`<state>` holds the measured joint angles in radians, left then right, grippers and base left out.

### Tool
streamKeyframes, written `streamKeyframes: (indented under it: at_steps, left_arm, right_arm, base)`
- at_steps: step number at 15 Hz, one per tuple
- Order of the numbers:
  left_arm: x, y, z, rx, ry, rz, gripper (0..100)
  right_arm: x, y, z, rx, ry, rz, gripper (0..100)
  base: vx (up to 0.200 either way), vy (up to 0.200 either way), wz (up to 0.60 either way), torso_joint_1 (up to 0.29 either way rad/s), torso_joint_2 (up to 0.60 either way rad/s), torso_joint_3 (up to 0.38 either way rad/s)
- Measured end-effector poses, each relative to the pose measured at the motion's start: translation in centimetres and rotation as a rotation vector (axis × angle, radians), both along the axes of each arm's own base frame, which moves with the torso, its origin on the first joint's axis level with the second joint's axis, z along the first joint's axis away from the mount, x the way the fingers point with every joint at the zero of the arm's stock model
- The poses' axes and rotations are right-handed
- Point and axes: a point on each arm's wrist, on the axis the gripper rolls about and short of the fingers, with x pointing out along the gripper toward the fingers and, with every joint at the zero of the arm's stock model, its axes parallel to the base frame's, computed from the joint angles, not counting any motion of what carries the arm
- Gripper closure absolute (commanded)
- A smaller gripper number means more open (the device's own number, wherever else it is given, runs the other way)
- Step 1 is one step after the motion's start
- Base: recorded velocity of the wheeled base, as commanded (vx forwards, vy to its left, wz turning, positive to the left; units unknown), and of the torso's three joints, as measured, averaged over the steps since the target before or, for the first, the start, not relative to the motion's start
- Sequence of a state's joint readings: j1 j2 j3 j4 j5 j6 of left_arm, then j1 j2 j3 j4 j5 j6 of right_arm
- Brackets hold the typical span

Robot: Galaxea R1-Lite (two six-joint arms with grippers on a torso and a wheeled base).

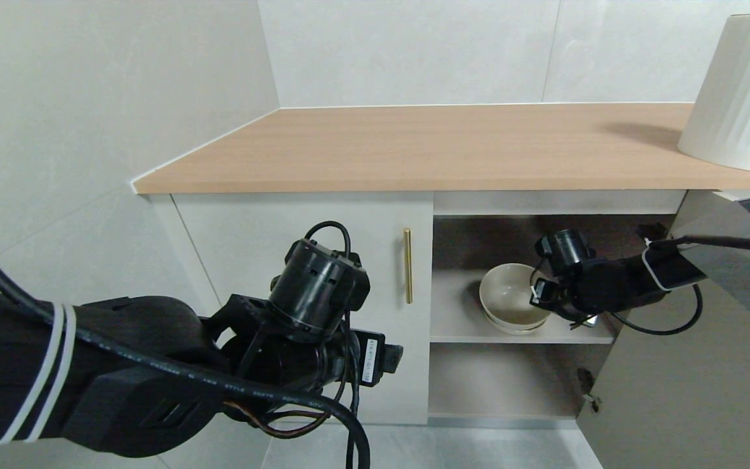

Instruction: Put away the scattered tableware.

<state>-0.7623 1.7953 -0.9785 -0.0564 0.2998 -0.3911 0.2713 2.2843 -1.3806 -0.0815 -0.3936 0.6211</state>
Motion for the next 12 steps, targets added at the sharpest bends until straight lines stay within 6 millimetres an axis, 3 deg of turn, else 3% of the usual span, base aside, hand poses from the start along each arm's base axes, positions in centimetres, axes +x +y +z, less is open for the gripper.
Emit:
streamKeyframes:
  at_steps: [1, 12]
  left_arm:
    - [0.0, 0.0, -0.01, 0.0, 0.0, 0.0, 0]
    - [0.01, 0.05, 0.05, -0.001, -0.001, 0.002, 0]
  right_arm:
    - [-0.01, 0.04, 0.0, 0.0, 0.001, 0.001, 0]
    - [-0.39, 0.4, 0.34, 0.007, 0.002, 0.016, 0]
  base:
    - [0.0, 0.0, 0.0, 0.0, 0.0, 0.0]
    - [0.0, 0.0, 0.0, 0.0, 0.0, 0.0]
